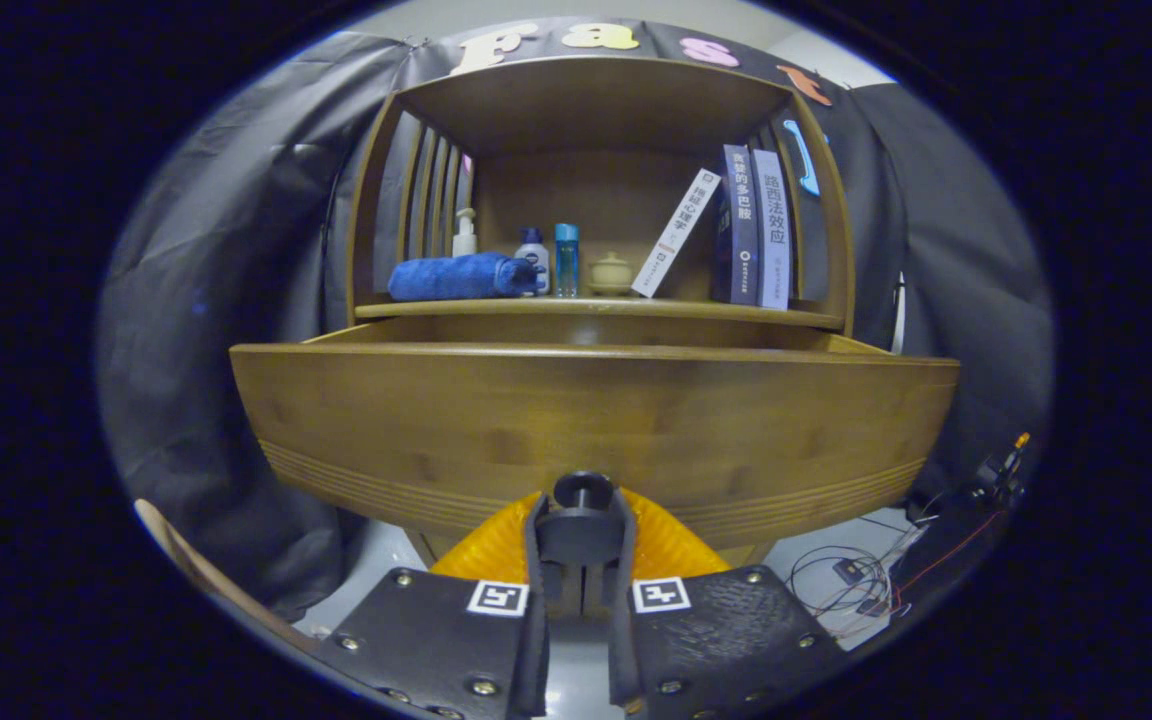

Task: Pull open the drawer, take out the items inside it, and place them on the countertop above the cabinet.

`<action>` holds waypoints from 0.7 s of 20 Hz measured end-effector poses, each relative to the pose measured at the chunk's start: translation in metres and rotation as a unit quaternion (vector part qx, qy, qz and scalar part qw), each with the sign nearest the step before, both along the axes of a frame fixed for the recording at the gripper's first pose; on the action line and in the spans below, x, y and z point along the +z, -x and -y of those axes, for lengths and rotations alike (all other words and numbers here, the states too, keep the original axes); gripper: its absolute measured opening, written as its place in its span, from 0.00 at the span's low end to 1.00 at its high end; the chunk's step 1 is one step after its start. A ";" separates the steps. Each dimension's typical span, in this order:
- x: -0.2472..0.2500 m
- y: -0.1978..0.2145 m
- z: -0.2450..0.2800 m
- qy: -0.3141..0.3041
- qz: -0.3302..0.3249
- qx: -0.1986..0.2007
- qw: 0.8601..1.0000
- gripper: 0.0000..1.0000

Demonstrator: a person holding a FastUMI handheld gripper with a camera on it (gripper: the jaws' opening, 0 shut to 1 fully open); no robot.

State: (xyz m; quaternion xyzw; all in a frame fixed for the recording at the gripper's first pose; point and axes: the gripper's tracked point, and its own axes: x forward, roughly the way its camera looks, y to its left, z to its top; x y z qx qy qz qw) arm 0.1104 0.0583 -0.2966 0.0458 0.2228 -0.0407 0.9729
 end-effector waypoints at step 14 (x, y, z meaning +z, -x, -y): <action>0.006 0.026 -0.013 -0.038 -0.014 -0.001 0.999 0.24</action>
